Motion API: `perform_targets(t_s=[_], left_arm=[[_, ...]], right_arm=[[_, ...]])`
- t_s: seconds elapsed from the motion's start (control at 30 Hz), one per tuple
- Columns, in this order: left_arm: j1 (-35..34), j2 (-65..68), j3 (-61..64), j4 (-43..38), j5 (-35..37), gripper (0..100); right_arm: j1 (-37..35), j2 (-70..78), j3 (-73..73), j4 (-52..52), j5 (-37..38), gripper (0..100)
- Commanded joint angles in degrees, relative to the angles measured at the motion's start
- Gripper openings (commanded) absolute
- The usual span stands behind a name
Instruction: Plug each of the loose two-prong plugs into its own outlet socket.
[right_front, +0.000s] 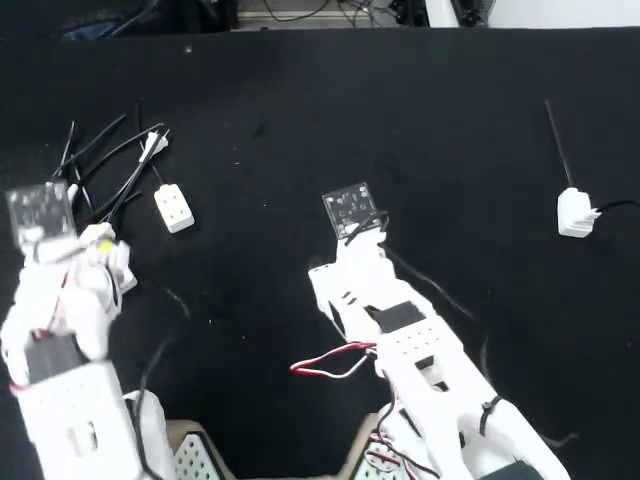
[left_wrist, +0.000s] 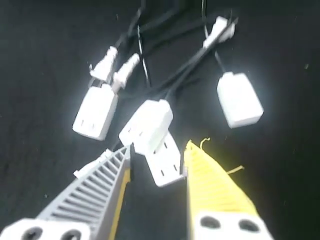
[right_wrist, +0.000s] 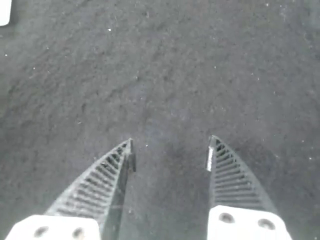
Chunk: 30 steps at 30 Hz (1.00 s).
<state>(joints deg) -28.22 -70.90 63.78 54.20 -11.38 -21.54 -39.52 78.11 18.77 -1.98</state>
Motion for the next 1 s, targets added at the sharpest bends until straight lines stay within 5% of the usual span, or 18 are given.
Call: perform_targets(t_s=[0.0, 0.13, 0.5, 0.97], left_arm=[[-0.31, 17.23, -12.09, -0.97, -6.24, 18], [2.07, 28.66, -18.86, -0.97, -6.42, 18], [16.92, 54.68, -35.82, -1.49, 13.27, 20], [14.64, 89.93, -62.11, -1.14, 25.14, 26]], right_arm=[[-0.53, -1.89, -0.22, -1.41, -0.44, 21.6], [-0.53, -1.89, -0.22, -1.41, -0.44, 21.5], [-0.53, -1.89, -0.22, -1.32, -0.44, 21.5], [-0.53, -1.89, 0.57, -1.14, -0.44, 21.5]])
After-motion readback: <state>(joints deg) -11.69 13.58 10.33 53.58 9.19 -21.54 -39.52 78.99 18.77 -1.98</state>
